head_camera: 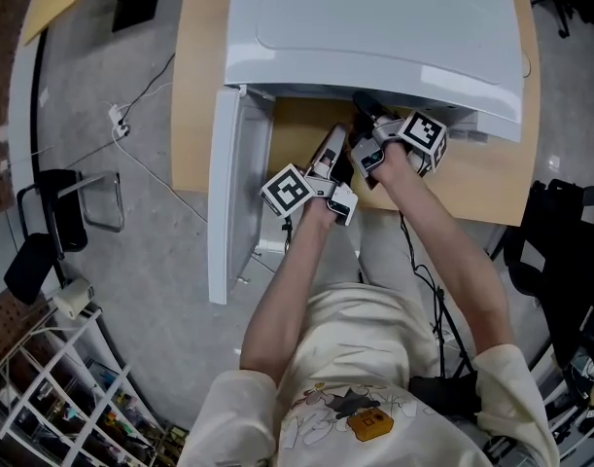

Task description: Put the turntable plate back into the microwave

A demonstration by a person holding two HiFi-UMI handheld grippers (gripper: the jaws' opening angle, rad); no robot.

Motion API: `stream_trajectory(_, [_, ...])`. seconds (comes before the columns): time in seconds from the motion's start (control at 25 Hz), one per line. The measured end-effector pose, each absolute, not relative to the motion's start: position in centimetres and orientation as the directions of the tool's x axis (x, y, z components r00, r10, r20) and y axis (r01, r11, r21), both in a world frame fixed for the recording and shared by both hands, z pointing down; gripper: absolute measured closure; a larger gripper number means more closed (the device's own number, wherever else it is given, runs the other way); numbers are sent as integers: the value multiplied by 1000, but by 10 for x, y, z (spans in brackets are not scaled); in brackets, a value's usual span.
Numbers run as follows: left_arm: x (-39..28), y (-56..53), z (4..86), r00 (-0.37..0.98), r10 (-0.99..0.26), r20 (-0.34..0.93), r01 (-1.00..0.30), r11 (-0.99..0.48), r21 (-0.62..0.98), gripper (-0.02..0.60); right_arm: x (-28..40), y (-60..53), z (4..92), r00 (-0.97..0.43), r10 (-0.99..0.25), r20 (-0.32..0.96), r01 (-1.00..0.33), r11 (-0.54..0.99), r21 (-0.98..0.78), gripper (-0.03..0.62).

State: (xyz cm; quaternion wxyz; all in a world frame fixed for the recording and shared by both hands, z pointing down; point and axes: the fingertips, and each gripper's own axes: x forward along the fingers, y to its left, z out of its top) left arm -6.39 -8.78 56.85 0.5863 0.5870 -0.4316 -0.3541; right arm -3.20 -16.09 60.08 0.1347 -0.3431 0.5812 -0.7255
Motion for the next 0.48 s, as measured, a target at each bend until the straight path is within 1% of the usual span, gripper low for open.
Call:
stream_trajectory(0.2, [-54, -84, 569, 398, -913, 90, -91, 59, 994, 554, -14, -171, 598, -667, -650, 364, -217, -298, -930, 566])
stream_trajectory(0.36, [-53, -80, 571, 407, -908, 100, -91, 69, 993, 554, -7, -188, 599, -637, -666, 387, -282, -266, -922, 566])
stream_trajectory(0.48, [-51, -79, 568, 396, -914, 88, -45, 77, 996, 554, -8, -188, 599, -634, -661, 400, -286, -280, -916, 565])
